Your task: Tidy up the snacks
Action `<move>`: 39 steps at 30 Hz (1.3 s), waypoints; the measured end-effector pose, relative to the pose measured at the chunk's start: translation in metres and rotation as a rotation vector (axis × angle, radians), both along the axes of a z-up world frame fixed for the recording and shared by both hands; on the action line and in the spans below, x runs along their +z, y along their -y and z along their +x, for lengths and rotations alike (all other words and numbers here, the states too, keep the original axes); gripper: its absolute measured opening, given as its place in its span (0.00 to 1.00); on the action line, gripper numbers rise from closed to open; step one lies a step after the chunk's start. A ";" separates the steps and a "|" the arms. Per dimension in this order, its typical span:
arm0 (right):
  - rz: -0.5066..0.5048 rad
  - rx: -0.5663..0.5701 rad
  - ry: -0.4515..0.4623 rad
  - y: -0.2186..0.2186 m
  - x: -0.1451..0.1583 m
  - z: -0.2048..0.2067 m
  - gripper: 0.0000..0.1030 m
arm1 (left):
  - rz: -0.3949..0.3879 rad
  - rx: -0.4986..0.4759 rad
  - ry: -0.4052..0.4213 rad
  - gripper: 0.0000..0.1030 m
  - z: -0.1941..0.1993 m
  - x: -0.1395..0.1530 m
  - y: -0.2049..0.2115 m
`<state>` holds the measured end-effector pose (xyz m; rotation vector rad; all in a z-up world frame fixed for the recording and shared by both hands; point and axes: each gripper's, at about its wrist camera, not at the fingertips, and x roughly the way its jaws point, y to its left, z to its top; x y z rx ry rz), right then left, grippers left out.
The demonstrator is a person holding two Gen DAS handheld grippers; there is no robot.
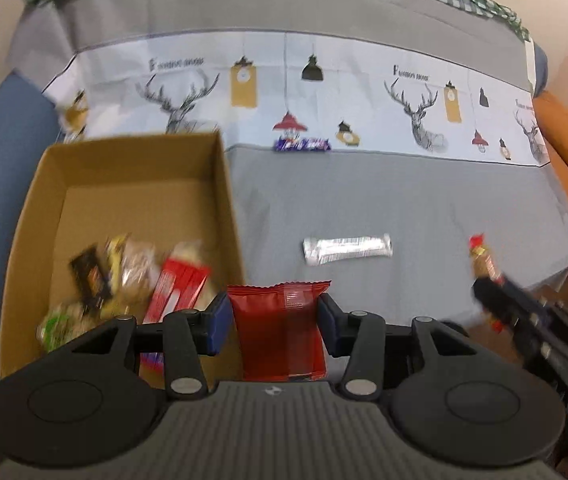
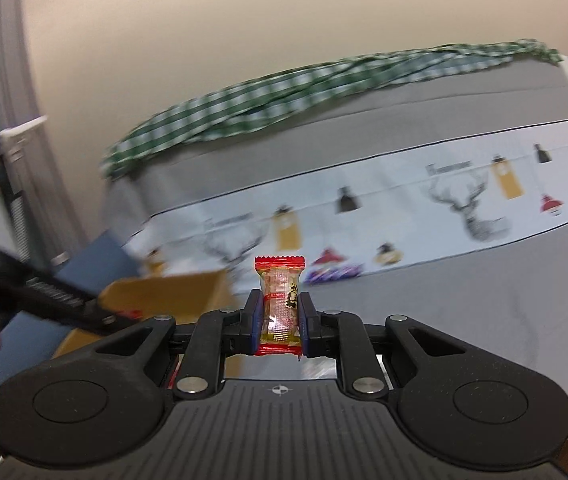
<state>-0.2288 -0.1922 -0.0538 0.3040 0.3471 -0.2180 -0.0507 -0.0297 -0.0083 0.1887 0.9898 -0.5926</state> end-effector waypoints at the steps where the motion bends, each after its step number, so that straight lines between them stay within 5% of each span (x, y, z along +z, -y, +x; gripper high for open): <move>1: 0.007 0.022 -0.008 -0.012 0.000 -0.005 0.18 | -0.003 0.010 -0.006 0.49 -0.007 -0.001 -0.009; 7: -0.028 0.143 -0.057 -0.071 -0.001 -0.024 0.18 | -0.019 0.073 -0.016 0.49 -0.038 -0.008 -0.059; 12: -0.089 0.187 -0.022 -0.094 0.013 -0.031 0.14 | -0.037 0.124 -0.011 0.49 -0.054 -0.011 -0.089; 14: -0.110 0.207 -0.004 -0.103 0.015 -0.033 0.00 | -0.051 0.149 0.004 0.49 -0.058 -0.012 -0.098; 18: -0.210 0.218 0.052 -0.117 0.015 -0.016 0.00 | -0.075 0.216 0.007 0.49 -0.052 -0.011 -0.114; 30: -0.166 0.013 -0.085 -0.044 -0.012 0.038 0.01 | -0.086 0.292 0.021 0.49 -0.013 -0.004 -0.133; 33: -0.089 -0.061 -0.195 -0.009 -0.033 0.043 0.13 | -0.091 0.290 0.019 0.49 -0.001 -0.004 -0.127; 37: -0.068 -0.094 -0.301 0.019 -0.060 0.052 0.69 | -0.088 0.274 0.011 0.49 0.012 -0.004 -0.115; 39: -0.092 -0.095 -0.338 0.030 -0.071 0.063 0.73 | -0.085 0.255 0.012 0.49 0.021 -0.001 -0.103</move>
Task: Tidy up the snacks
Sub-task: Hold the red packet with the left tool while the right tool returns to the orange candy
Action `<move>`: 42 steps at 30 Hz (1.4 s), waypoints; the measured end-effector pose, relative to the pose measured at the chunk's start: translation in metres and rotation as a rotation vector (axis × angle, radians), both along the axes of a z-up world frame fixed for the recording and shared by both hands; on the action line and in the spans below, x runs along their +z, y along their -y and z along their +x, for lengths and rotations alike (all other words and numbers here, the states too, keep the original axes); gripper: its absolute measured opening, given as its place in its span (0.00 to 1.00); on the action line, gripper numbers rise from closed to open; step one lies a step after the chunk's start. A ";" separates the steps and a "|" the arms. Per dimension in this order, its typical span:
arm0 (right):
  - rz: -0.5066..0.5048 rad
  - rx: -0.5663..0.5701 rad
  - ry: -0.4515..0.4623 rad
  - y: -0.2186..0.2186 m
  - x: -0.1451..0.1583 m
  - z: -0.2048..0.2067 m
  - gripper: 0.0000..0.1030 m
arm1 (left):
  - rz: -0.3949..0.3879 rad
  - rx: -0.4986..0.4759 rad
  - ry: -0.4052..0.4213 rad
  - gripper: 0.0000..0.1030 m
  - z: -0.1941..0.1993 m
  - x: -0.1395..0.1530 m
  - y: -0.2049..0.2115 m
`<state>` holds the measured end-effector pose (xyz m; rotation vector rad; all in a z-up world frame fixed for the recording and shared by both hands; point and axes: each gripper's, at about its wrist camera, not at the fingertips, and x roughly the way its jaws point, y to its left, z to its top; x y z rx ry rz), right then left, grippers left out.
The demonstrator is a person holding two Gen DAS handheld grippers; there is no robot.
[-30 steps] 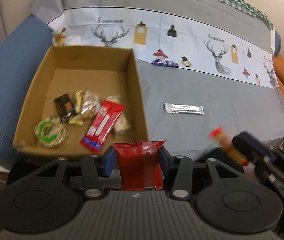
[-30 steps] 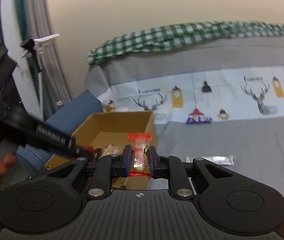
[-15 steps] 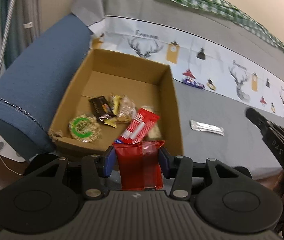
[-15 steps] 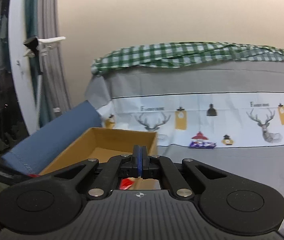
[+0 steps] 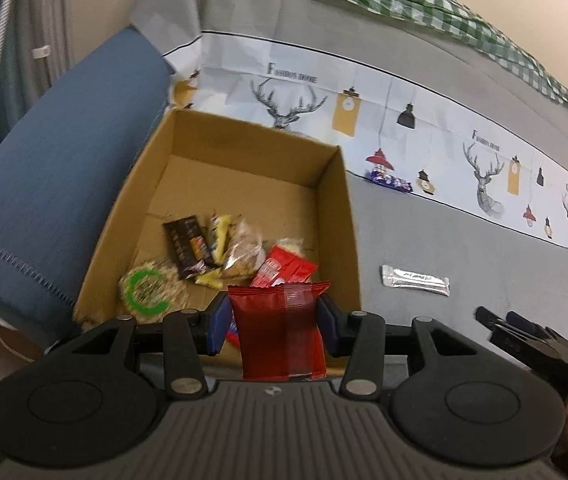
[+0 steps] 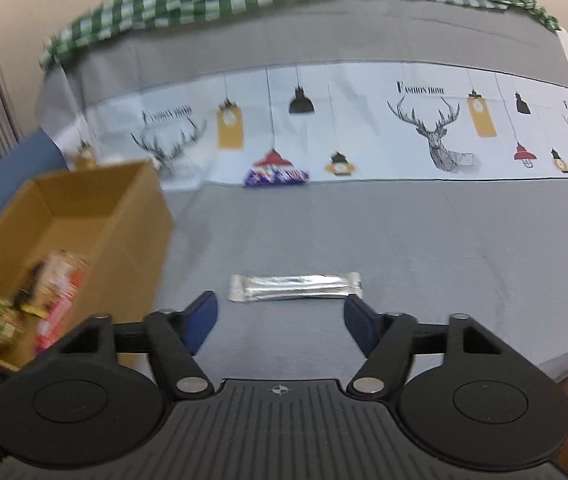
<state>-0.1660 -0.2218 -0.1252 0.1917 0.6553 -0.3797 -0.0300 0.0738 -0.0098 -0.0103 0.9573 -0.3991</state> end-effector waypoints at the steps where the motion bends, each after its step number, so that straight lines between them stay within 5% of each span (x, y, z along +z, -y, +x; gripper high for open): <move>1: -0.002 -0.009 -0.017 0.007 -0.006 0.007 0.80 | 0.000 -0.011 0.002 0.49 0.004 0.002 0.006; 6: -0.041 -0.120 -0.030 0.066 -0.030 0.059 0.99 | -0.001 -0.047 0.028 0.49 0.040 0.014 0.052; 12: -0.128 -0.212 -0.002 0.162 -0.084 0.150 0.99 | -0.026 -0.055 0.089 0.49 0.111 0.022 0.108; 17: -0.096 -0.283 -0.103 0.233 -0.146 0.224 0.99 | -0.017 -0.011 0.051 0.49 0.182 0.018 0.144; 19: -0.111 -0.314 0.008 0.239 -0.160 0.225 1.00 | 0.010 0.001 0.014 0.49 0.204 0.017 0.154; 25: -0.113 -0.312 -0.006 0.242 -0.162 0.229 1.00 | 0.053 -0.016 -0.062 0.49 0.264 0.002 0.171; 34: -0.117 -0.313 -0.006 0.240 -0.161 0.227 1.00 | 0.115 0.005 -0.014 0.49 0.305 -0.041 0.163; 42: -0.118 -0.313 -0.005 0.239 -0.161 0.228 1.00 | 0.062 0.021 0.042 0.49 0.300 -0.055 0.163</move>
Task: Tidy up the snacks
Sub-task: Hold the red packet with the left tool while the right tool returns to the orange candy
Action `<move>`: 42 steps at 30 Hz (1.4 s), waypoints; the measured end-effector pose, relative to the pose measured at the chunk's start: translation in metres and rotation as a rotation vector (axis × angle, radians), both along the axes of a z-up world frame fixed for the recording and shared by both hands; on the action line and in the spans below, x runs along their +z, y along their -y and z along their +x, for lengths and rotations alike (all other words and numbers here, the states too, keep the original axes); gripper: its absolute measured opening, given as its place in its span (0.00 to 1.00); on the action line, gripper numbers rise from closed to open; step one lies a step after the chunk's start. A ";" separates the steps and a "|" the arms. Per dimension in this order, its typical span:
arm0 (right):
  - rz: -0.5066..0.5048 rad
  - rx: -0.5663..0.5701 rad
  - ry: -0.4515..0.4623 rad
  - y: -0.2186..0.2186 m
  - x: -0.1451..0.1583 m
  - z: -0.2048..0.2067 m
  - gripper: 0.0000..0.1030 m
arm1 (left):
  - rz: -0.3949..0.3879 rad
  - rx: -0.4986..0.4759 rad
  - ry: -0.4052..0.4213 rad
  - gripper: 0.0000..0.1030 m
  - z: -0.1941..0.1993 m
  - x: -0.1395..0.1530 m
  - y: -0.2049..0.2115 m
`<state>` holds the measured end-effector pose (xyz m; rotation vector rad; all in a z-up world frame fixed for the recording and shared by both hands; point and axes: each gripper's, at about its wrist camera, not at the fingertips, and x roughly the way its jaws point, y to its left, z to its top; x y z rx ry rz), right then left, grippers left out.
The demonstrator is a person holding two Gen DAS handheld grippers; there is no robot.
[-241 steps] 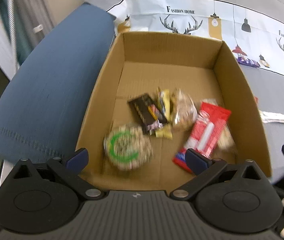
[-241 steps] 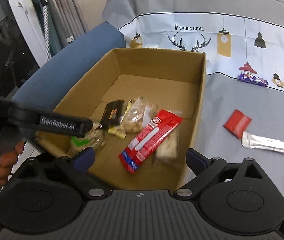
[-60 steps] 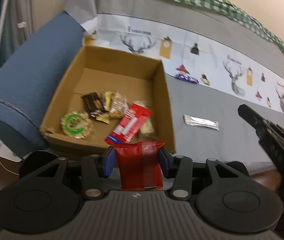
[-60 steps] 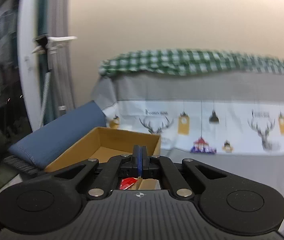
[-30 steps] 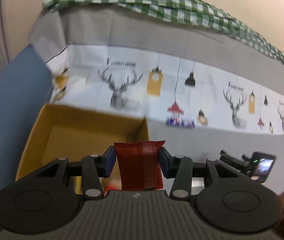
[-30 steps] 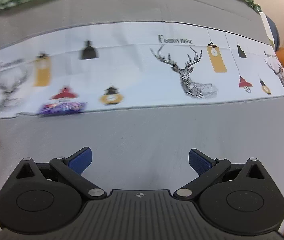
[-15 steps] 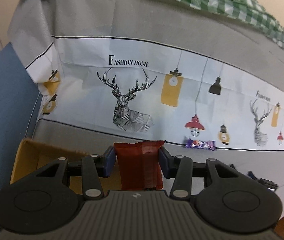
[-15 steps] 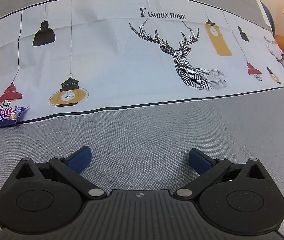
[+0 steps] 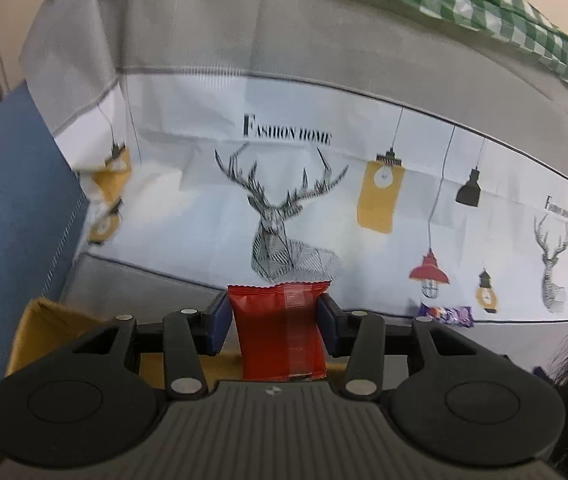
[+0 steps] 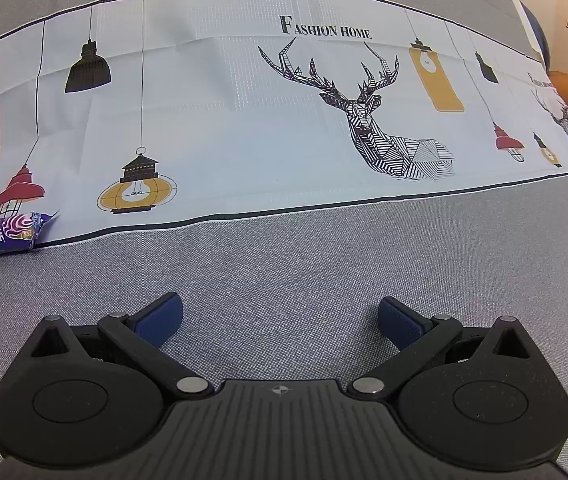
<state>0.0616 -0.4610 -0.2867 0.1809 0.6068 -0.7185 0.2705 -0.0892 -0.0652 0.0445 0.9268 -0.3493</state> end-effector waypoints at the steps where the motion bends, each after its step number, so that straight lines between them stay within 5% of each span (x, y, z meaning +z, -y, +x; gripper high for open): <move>1: -0.001 0.000 0.000 0.000 0.000 0.000 1.00 | 0.003 -0.001 0.011 0.49 -0.001 0.000 0.001; 14: 0.002 0.000 0.001 0.000 0.000 0.001 1.00 | 0.027 0.010 -0.004 0.49 0.008 -0.003 0.000; 20: 0.002 0.000 0.001 0.000 0.000 0.001 1.00 | 0.026 0.030 -0.001 0.49 -0.005 0.049 -0.007; 29: 0.002 0.001 0.001 0.000 -0.001 0.000 1.00 | -0.075 -0.027 0.058 0.49 -0.048 0.112 0.001; 35: 0.003 0.001 0.001 0.001 -0.001 0.000 1.00 | -0.096 -0.090 0.087 0.49 -0.100 0.106 0.001; 42: 0.004 0.001 0.002 0.001 -0.001 0.000 1.00 | -0.026 -0.094 -0.012 0.49 -0.132 0.075 0.011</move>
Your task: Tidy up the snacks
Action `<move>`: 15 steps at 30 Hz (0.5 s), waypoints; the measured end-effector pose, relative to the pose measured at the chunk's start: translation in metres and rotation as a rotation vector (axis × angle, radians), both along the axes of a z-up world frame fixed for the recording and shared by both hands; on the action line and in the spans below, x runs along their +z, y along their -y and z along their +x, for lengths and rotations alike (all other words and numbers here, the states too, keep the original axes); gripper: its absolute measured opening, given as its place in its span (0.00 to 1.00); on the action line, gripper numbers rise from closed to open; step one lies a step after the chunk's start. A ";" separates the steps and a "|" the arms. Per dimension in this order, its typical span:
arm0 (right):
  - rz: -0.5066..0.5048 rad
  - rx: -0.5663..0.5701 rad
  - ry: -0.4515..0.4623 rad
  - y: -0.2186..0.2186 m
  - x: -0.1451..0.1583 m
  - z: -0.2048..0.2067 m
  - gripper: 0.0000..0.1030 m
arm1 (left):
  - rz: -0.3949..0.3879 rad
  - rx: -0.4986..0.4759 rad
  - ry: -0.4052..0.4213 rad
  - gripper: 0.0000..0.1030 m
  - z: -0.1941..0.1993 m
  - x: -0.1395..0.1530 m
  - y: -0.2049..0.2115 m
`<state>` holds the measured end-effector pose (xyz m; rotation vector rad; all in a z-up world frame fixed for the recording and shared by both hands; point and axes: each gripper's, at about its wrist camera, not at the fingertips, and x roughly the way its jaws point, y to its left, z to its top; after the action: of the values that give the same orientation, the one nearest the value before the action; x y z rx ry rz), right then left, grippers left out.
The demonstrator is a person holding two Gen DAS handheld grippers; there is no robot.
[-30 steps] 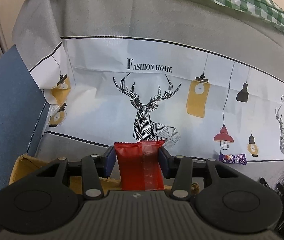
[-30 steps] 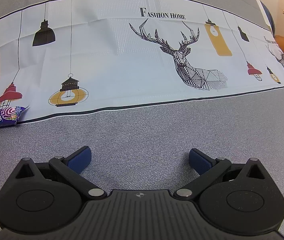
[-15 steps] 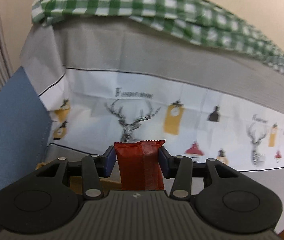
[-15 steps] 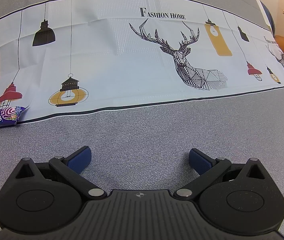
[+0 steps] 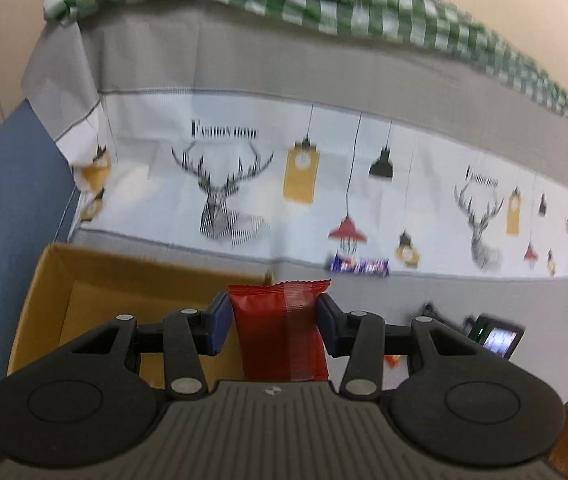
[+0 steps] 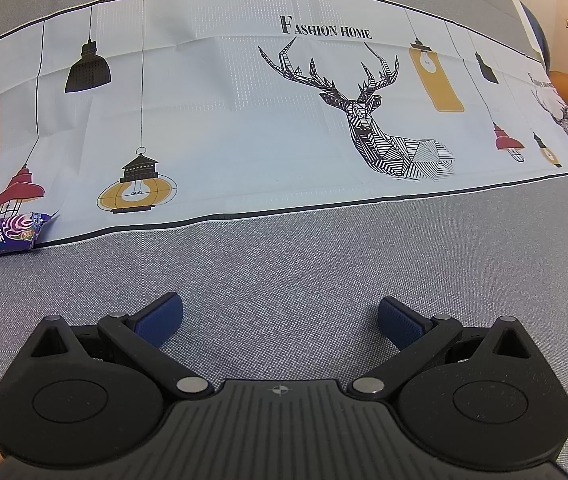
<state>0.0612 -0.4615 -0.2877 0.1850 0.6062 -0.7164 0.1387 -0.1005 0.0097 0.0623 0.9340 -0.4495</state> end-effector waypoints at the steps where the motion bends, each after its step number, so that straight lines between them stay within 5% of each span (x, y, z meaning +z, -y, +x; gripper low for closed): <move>1: 0.001 0.000 0.001 0.000 0.000 0.000 1.00 | 0.008 -0.003 -0.002 0.49 0.000 -0.003 0.002; 5: 0.010 -0.006 -0.032 -0.001 0.003 0.008 0.99 | 0.006 -0.012 -0.020 0.49 0.007 -0.011 0.016; 7: 0.143 0.017 -0.059 -0.005 0.020 0.002 0.99 | -0.001 -0.024 -0.014 0.49 0.009 -0.012 0.022; 10: 0.267 0.145 0.061 -0.035 0.041 -0.025 0.99 | -0.027 -0.028 -0.016 0.49 0.012 -0.014 0.025; 12: 0.307 0.226 0.005 -0.063 0.036 -0.021 0.99 | -0.035 -0.021 -0.029 0.49 0.012 -0.015 0.023; 13: 0.303 0.244 -0.060 -0.074 0.028 -0.013 0.99 | -0.033 -0.018 -0.033 0.49 0.011 -0.015 0.019; 15: 0.136 0.244 -0.156 -0.101 0.015 -0.003 0.92 | -0.030 -0.010 -0.026 0.49 0.007 -0.012 0.009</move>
<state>0.0584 -0.3601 -0.2723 0.1784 0.8123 -0.4564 0.1453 -0.1096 -0.0023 0.0337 0.9526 -0.4750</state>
